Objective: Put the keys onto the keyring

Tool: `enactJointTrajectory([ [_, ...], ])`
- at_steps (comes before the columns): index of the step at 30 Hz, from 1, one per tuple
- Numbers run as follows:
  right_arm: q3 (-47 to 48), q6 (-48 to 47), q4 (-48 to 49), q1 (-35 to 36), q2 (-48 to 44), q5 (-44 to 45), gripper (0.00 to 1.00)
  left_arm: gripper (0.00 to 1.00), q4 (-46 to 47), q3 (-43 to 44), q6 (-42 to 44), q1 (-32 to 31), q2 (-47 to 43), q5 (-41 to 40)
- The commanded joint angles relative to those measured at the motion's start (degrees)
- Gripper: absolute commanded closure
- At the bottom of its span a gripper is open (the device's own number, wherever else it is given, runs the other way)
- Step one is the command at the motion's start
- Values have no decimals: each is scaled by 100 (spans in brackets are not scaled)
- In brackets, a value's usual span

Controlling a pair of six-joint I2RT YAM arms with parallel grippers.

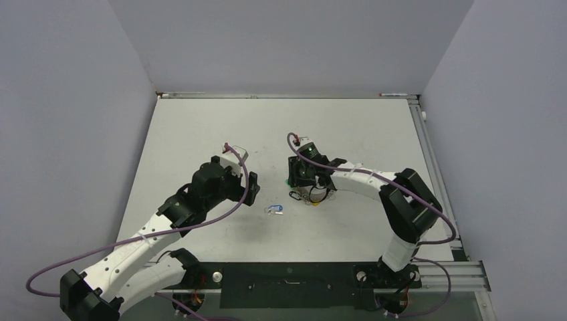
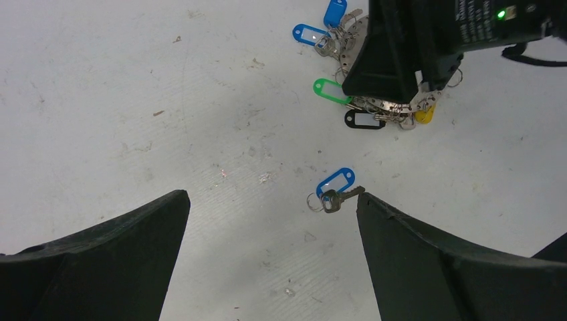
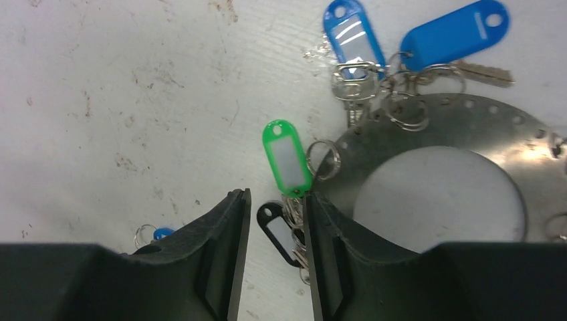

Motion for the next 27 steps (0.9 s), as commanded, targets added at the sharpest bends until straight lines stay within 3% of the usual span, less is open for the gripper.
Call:
enactJointTrajectory([
  [1,415,112,203,288,385,204,64,6,11,150,2,33,-110,-7],
  [10,-150,96,46,415,74,59,64,6,20,150,-6,29,-111,58],
  [23,-446,-345,-1667,203,-1575,990,62,6,12,169,-13,38,-123,82],
  [27,-458,-236,-1312,-134,-1793,862,61,6,20,188,-7,44,-137,103],
])
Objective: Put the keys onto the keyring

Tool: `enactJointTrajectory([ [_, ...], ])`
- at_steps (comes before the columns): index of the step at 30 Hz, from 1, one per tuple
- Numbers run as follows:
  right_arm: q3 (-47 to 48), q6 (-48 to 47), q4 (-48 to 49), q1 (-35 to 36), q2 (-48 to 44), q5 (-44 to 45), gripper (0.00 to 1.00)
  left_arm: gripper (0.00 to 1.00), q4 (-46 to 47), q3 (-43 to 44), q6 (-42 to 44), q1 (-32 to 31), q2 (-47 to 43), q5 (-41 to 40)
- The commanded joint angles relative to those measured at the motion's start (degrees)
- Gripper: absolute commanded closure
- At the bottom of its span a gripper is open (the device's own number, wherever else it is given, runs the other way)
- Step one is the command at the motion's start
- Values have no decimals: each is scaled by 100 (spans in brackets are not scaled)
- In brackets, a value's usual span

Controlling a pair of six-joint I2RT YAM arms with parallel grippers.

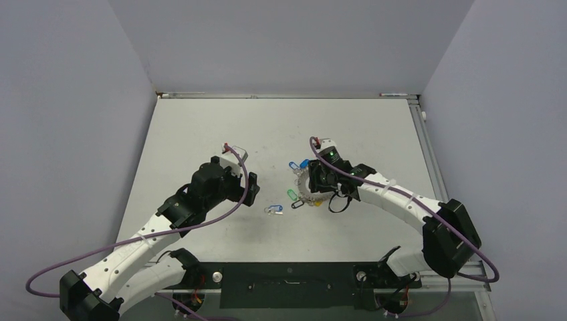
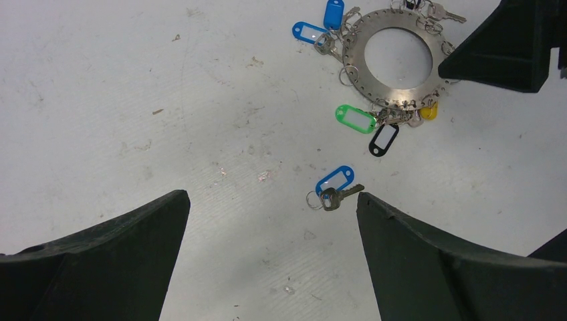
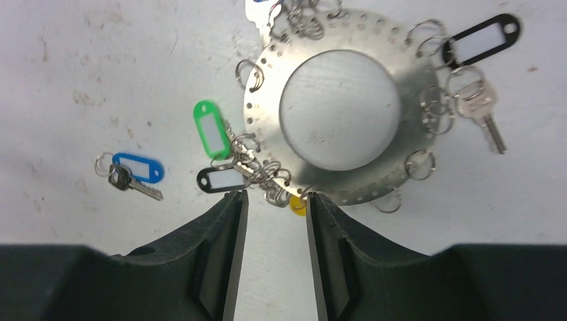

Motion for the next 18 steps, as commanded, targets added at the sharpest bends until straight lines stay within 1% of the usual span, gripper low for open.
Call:
enactJointTrajectory([
  [1,156,65,256,-252,-201,131,61,6,61,189,-7,38,-89,91],
  [4,390,220,900,-33,243,-213,63,6,53,185,-7,45,-87,78],
  [10,858,473,1798,294,1451,-742,67,6,52,163,-4,47,-105,33],
  [15,886,607,2132,404,2191,-851,68,7,66,154,20,47,-121,48],
  [18,699,624,2147,413,2279,-826,69,7,78,152,20,55,-101,62],
])
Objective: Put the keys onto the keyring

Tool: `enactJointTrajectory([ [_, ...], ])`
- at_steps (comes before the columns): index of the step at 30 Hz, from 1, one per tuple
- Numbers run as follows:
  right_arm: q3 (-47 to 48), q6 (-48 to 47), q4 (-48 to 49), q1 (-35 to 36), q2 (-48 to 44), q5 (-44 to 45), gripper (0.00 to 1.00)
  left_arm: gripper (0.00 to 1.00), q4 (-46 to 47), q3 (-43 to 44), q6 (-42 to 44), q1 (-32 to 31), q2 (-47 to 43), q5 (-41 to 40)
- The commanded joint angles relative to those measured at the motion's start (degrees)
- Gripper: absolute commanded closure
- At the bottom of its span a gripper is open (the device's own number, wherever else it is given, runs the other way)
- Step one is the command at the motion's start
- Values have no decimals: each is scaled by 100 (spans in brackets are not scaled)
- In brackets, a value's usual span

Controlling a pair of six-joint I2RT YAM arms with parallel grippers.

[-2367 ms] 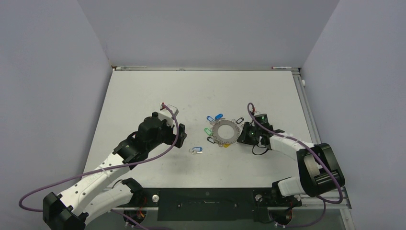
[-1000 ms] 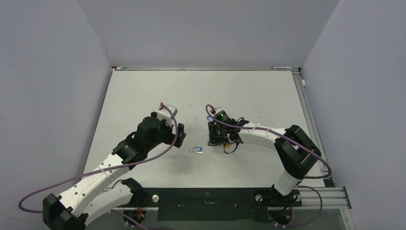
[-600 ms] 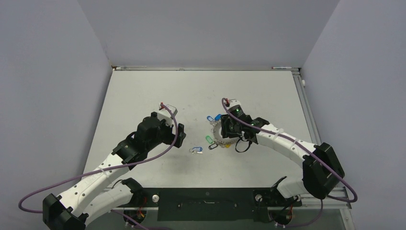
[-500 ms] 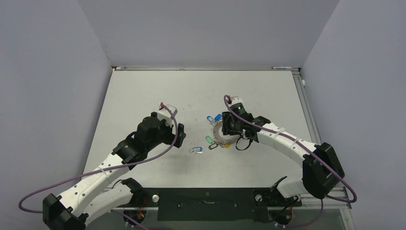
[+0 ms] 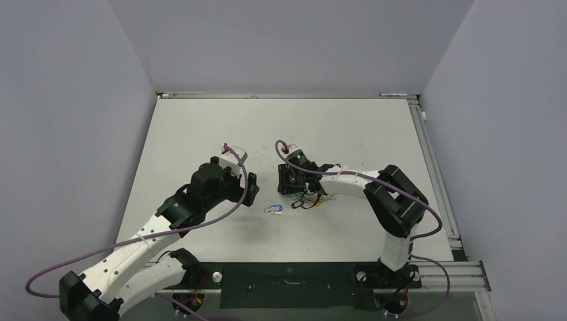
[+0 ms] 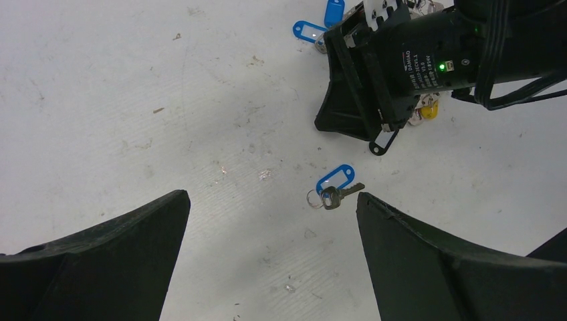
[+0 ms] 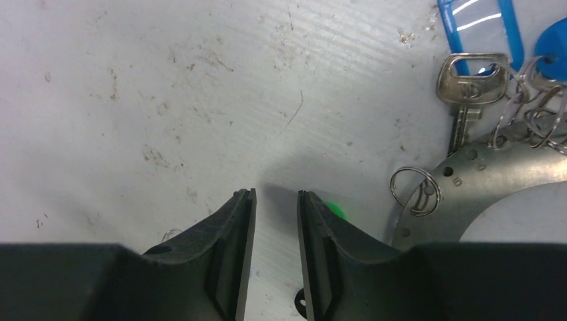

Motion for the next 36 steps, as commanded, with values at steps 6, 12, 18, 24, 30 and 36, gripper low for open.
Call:
enactJointTrajectory([
  [6,-654,65,86,11,-611,297,69,7,107,179,18,51,-4,110],
  [12,-1142,-3,-594,5,-1570,593,68,7,125,181,31,60,9,145],
  [18,-1290,-41,-1184,-123,-2644,1040,63,10,214,142,53,60,48,274],
  [24,-1219,69,-1301,-683,-2946,1237,37,12,535,127,6,53,292,542],
  [30,-1161,24,-1042,-869,-2810,1238,12,16,1009,52,-69,51,855,465],
  [36,-932,-259,-688,-868,-2406,688,16,14,980,189,437,42,894,376],
])
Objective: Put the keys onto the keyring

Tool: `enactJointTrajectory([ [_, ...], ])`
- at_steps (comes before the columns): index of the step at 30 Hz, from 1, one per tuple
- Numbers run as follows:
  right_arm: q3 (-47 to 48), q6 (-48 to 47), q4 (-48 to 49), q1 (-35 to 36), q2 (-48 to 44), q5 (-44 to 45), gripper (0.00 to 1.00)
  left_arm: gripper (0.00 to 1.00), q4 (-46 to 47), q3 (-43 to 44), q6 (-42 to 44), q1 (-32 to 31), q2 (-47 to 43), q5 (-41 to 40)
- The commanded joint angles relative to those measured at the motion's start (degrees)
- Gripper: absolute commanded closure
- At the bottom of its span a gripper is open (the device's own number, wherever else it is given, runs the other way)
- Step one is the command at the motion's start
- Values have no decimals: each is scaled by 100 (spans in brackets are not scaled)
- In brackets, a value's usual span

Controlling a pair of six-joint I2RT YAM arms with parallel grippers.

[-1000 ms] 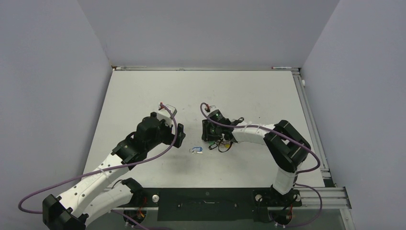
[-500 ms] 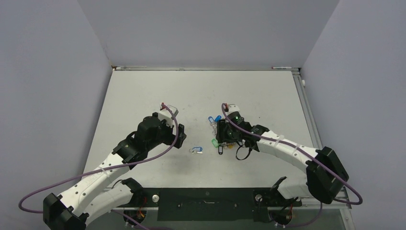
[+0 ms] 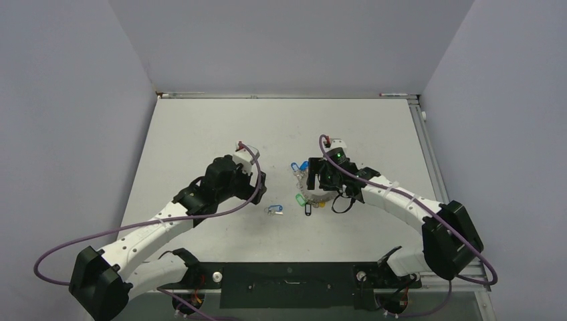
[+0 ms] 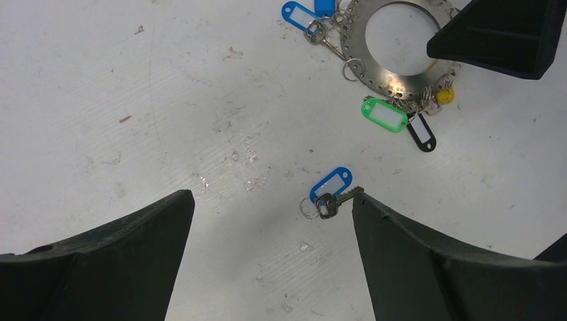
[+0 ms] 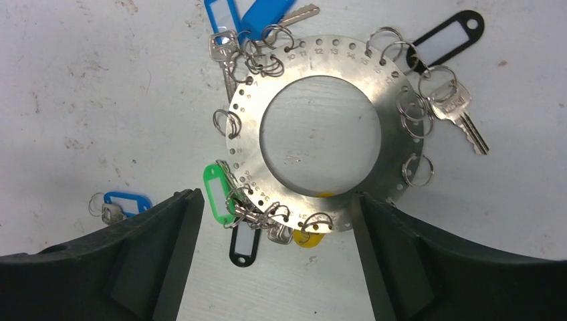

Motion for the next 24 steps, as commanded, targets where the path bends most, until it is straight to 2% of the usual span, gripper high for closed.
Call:
enactJointTrajectory([
  [1,351,-299,448,2,264,-448,21,14,429,235,383,16,-109,-44],
  [3,388,-406,563,0,303,-575,25,13,505,345,472,17,-66,-73],
  [7,262,-421,1143,45,280,-839,23,13,317,713,1082,16,126,-174],
  [11,171,-479,1495,70,355,-1004,22,13,756,322,986,16,-88,-14],
  [14,227,-523,1458,29,593,-1030,35,14,1064,-78,974,9,-381,367],
  [16,352,-597,1411,10,836,-1147,41,14,1067,-205,1113,3,-574,324],
  [24,649,-608,1736,9,1575,-1652,47,15,883,-239,1250,-86,-662,190],
])
